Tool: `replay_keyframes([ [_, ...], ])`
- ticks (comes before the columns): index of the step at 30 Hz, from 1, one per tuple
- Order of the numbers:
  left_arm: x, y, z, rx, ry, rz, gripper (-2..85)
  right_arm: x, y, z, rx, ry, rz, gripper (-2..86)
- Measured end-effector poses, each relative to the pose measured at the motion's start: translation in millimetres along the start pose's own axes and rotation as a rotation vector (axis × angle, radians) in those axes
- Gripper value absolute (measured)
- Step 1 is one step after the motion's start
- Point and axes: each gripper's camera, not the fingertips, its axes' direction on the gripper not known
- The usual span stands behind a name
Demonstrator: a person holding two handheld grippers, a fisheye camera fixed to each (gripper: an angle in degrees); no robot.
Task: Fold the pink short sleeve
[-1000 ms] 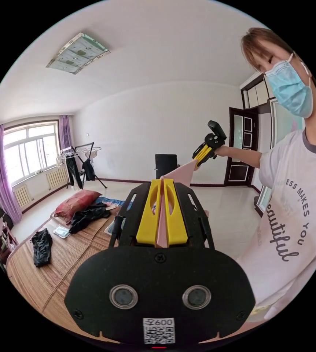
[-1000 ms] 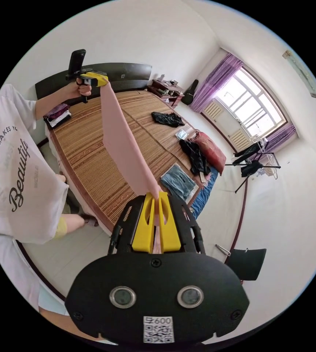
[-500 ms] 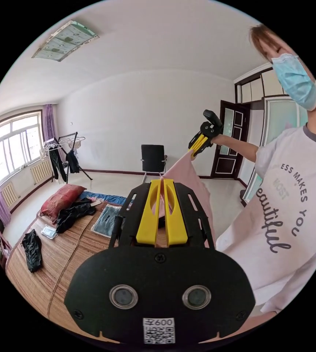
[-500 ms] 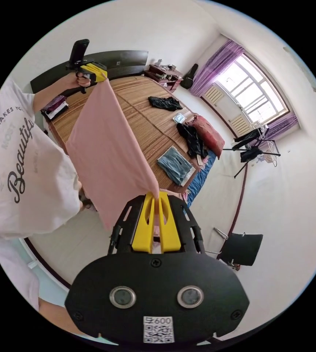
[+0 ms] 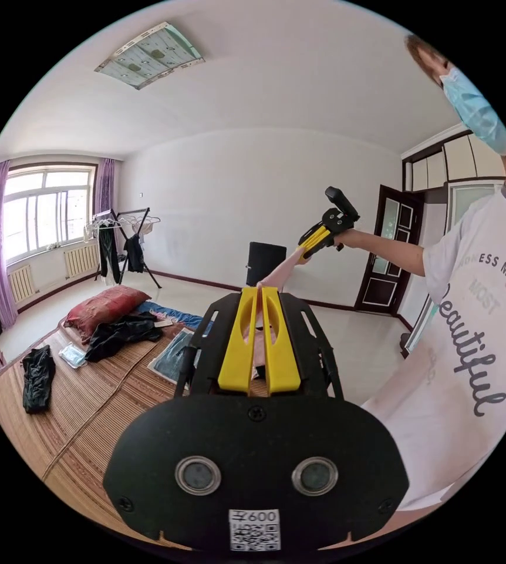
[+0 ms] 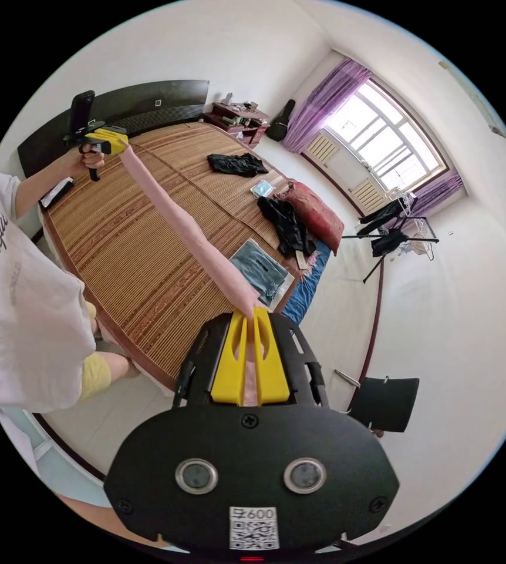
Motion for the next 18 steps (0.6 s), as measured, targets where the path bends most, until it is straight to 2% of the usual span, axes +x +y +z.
replay_keyframes([
  [7,-27,-3,96,-0.124,-0.083,-0.062,1.6,107,-31,28,-0.079,-0.125,-0.082,-0.8],
  [11,-50,3,158,-0.121,-0.181,-0.201,1.6,189,-39,49,-0.028,-0.175,-0.108,-0.8],
  [18,-110,-1,249,-0.163,-0.292,-0.291,1.9,311,-60,67,0.034,-0.17,-0.052,-0.8],
])
